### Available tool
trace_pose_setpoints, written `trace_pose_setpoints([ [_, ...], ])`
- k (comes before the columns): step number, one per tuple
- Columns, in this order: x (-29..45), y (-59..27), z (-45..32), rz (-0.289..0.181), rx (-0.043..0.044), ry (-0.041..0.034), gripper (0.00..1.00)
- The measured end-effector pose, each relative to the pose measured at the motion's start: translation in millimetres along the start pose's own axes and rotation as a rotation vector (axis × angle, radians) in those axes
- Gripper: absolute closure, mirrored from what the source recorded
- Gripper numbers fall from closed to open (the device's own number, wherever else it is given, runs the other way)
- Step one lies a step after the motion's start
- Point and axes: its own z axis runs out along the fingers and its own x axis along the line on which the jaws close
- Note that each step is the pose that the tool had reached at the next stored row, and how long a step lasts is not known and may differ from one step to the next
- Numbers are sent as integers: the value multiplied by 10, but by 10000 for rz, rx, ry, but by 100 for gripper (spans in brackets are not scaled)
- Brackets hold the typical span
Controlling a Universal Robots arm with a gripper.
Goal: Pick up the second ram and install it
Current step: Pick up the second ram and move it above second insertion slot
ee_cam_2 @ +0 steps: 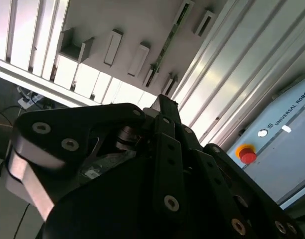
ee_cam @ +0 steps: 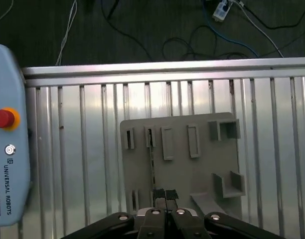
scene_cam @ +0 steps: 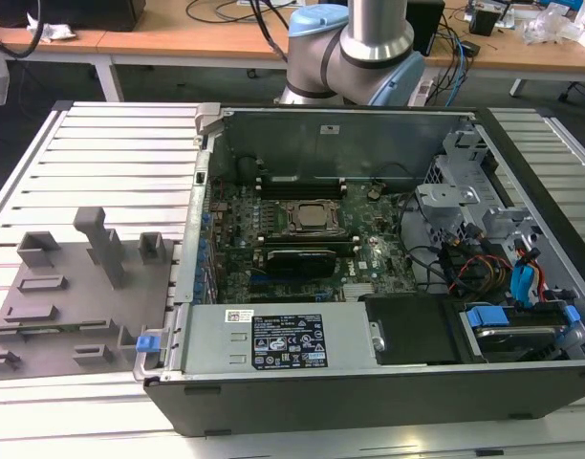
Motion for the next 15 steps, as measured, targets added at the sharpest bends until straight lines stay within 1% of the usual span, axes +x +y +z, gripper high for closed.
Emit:
trace_pose_setpoints([
  [6, 0, 0, 0, -1190, -24, 53, 89],
  [12, 0, 0, 0, -1837, -38, 82, 89],
  [15, 0, 0, 0, -2337, -48, 104, 89],
])
